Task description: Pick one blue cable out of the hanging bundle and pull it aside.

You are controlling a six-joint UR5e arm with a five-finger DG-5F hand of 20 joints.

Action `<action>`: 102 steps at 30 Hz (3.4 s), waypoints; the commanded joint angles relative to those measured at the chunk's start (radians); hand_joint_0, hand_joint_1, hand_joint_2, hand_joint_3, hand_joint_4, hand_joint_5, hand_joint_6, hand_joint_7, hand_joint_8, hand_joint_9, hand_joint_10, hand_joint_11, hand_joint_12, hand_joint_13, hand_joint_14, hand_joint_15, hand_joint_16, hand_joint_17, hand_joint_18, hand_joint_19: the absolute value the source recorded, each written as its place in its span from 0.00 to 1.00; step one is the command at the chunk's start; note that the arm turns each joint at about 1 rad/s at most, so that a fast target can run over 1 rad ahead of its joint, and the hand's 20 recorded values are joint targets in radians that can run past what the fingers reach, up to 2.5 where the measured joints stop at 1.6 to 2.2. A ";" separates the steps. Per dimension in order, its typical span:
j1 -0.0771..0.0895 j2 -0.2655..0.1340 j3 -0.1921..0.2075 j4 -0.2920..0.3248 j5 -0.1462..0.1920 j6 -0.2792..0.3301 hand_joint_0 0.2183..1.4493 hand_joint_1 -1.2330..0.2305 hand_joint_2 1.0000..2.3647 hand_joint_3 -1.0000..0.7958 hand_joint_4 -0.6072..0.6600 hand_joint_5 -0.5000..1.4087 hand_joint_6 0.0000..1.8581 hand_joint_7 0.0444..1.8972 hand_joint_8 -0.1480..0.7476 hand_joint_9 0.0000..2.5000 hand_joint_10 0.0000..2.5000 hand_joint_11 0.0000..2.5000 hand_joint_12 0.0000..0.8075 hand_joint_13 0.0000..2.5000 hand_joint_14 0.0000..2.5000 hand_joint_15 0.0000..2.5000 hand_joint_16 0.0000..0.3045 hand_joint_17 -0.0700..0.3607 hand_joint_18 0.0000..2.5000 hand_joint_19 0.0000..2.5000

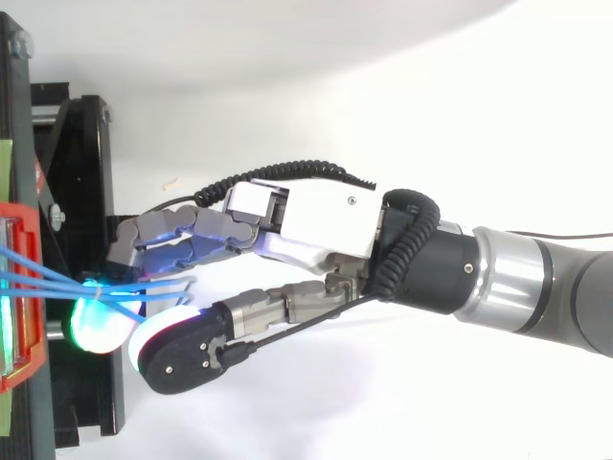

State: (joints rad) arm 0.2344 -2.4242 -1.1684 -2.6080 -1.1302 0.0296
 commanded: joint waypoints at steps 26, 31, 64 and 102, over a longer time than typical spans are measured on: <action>-0.035 0.002 0.065 -0.152 -0.069 0.061 0.31 0.44 0.00 0.31 0.68 0.23 0.27 0.66 0.46 0.28 0.00 0.07 0.37 0.22 0.00 0.09 0.12 0.35 0.17 0.10; -0.040 0.007 0.067 -0.153 -0.069 0.065 0.31 0.44 0.00 0.31 0.67 0.23 0.27 0.66 0.46 0.28 0.00 0.08 0.37 0.22 0.00 0.10 0.12 0.35 0.17 0.10; -0.093 0.013 0.072 -0.173 -0.140 0.069 0.36 0.40 0.01 0.50 0.67 0.23 0.27 0.67 0.48 0.29 0.00 0.08 0.41 0.21 0.00 0.10 0.14 0.38 0.17 0.10; -0.101 0.071 0.072 -0.224 -0.140 -0.028 0.28 0.55 0.00 0.29 0.61 0.18 0.48 0.39 0.50 0.34 0.01 0.18 0.40 0.23 0.00 0.12 0.14 0.38 0.18 0.12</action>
State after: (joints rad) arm 0.1331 -2.3531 -1.0966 -2.8392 -1.2692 0.0095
